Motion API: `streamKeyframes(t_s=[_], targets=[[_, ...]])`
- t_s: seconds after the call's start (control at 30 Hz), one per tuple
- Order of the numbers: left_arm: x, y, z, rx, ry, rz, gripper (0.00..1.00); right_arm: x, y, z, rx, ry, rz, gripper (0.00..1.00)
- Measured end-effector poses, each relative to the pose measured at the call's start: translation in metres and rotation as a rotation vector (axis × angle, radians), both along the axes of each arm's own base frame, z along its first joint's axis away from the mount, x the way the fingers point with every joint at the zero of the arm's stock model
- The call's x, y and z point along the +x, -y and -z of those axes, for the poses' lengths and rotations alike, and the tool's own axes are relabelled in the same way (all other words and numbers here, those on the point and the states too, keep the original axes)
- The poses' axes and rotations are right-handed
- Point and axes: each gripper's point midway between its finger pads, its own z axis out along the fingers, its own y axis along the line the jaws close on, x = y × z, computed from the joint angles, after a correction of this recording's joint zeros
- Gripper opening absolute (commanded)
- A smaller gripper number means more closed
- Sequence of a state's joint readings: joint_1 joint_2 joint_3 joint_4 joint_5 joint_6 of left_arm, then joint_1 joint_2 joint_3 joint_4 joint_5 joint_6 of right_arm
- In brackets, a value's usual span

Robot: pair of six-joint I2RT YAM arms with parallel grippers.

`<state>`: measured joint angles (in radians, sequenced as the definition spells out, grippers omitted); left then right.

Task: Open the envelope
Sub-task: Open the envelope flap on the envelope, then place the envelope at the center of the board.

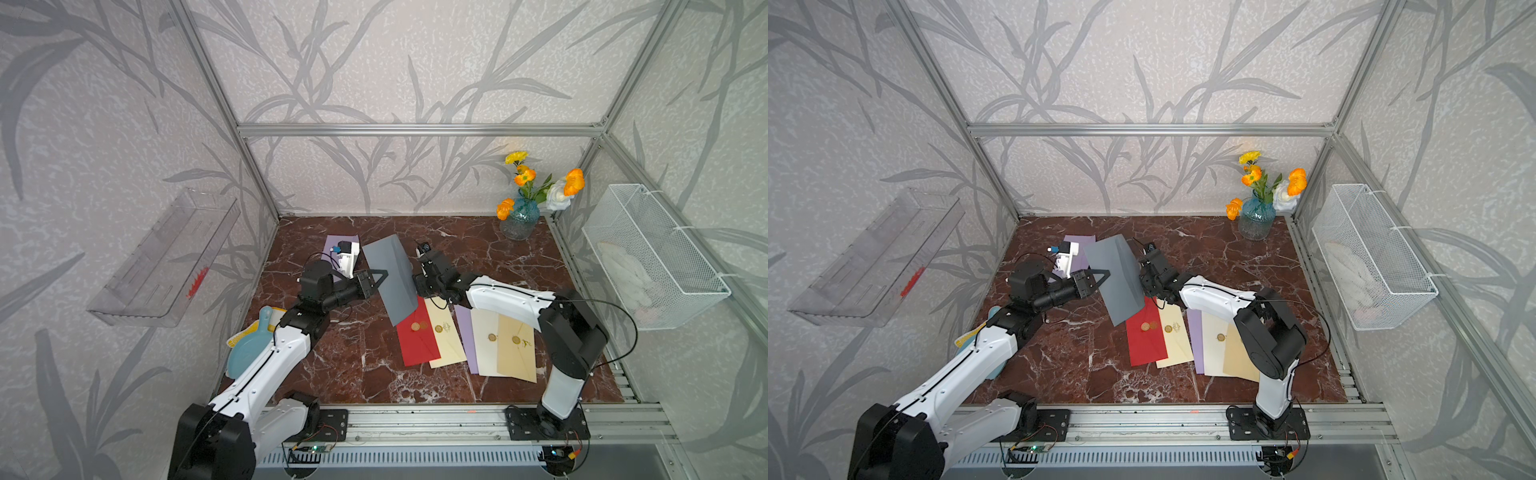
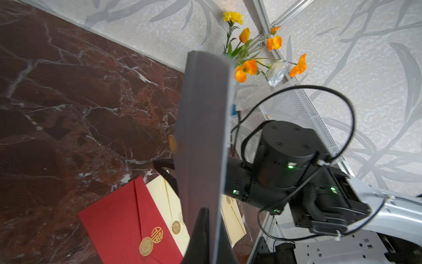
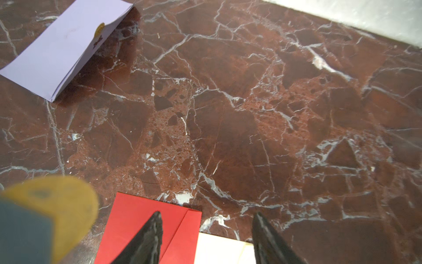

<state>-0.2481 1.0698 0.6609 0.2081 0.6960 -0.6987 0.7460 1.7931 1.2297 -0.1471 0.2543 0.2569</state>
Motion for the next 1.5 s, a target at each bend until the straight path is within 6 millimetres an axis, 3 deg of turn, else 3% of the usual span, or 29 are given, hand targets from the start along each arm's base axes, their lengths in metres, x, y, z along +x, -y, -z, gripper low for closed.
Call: streamKeyframes(t_s=[0.23,0.43,0.6,0.7,0.8,1.0,1.5], targets=[[0.029,-0.011,0.033,0.106,-0.089,-0.065,0.00,-0.016,0.029,-0.036,-0.059,0.087,0.051,0.63],[0.074,-0.004,0.022,0.171,-0.086,-0.042,0.00,-0.038,0.045,-0.050,-0.131,0.159,0.081,0.63],[0.130,0.008,0.017,0.201,-0.099,0.033,0.00,-0.047,0.051,-0.050,-0.161,0.173,0.085,0.63],[0.159,0.008,0.032,0.202,-0.141,0.062,0.00,-0.050,0.057,-0.047,-0.174,0.174,0.093,0.63],[0.176,0.007,0.058,0.216,-0.212,0.082,0.00,-0.054,0.063,-0.047,-0.179,0.174,0.099,0.63],[0.197,0.007,0.102,0.260,-0.332,0.116,0.00,-0.058,0.068,-0.050,-0.158,0.178,0.114,0.64],[0.223,0.006,0.141,0.357,-0.442,0.148,0.00,-0.058,0.069,-0.049,-0.144,0.173,0.128,0.63]])
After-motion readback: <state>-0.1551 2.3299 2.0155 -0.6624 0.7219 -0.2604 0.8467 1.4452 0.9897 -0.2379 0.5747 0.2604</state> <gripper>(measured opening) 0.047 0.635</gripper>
